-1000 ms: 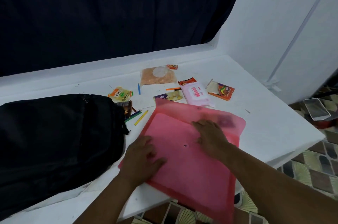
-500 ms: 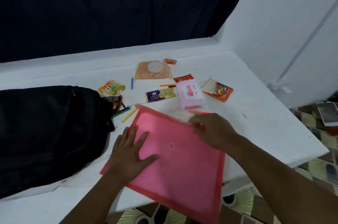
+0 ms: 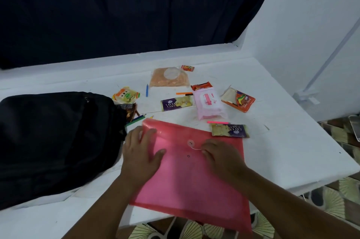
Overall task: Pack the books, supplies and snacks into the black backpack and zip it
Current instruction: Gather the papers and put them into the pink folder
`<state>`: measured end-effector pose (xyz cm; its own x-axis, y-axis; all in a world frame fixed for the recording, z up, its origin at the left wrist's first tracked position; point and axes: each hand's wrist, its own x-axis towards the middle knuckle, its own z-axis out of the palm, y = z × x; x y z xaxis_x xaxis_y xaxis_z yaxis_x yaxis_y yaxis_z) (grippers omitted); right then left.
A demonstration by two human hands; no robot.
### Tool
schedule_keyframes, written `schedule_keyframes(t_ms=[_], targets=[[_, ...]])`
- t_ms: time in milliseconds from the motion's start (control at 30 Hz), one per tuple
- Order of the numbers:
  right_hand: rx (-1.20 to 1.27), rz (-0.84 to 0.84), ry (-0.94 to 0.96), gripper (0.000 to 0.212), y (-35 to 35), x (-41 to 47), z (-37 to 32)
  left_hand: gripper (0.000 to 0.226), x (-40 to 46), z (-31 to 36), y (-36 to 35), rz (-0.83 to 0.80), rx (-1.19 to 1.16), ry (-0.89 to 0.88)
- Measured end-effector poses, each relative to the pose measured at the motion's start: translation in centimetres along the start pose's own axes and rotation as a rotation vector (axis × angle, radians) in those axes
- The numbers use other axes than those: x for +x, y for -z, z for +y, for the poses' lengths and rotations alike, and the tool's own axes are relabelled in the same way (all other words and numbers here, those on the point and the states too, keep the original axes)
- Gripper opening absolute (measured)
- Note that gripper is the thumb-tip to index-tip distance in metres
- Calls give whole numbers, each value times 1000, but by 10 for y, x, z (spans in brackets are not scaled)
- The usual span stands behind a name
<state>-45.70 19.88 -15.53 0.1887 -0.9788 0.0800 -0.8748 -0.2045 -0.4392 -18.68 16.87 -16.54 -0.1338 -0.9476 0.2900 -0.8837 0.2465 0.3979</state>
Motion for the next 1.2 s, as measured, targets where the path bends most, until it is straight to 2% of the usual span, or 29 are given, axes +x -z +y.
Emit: schedule_keyframes(t_ms=[67,167,200,233,300,333,367,433,500,633,700,867,1000,1033,1133,1200], targets=[[47,33,-13,29,-4,-4,0,59,2,3,-1,26,52,-62],[101,34,-23,15,-6,-10,4,34,3,8,5,150,-31,44],[100,13,-20,15,-5,-11,5,30,6,8,7,176,-74,34],[93,-15,-19,15,-4,-12,5,30,10,6,7,169,-101,-58],[59,-66,-12,15,-3,-12,5,36,18,-4,-5,33,-101,-370],[25,-80,-2,15,-3,-12,4,41,19,-8,-14,-81,-58,-476],[-16,-93,0,17,-4,-12,3,47,19,-11,-21,-204,-1,-494],[-86,-74,-37,29,-5,-14,-4,55,12,-15,-32,-323,75,-409],[-141,61,-36,37,-8,-16,-13,53,5,-17,-37,-309,72,-385],[-223,308,76,25,-11,-17,-29,59,5,-13,-35,-227,37,-328],[-237,357,81,21,-11,-15,-35,62,5,-11,-32,-218,34,-321],[-276,314,55,28,-14,-18,-54,61,6,-10,-26,-301,91,-337],[-405,100,-175,45,-11,-20,-55,64,6,-9,-25,-346,88,-308],[-403,91,-191,44,-9,-20,-52,65,7,-9,-25,-359,95,-304],[-296,187,-128,21,0,-19,-47,64,7,-9,-25,-364,108,-298],[-186,180,-79,13,8,-15,-45,62,7,-9,-25,-369,106,-297]])
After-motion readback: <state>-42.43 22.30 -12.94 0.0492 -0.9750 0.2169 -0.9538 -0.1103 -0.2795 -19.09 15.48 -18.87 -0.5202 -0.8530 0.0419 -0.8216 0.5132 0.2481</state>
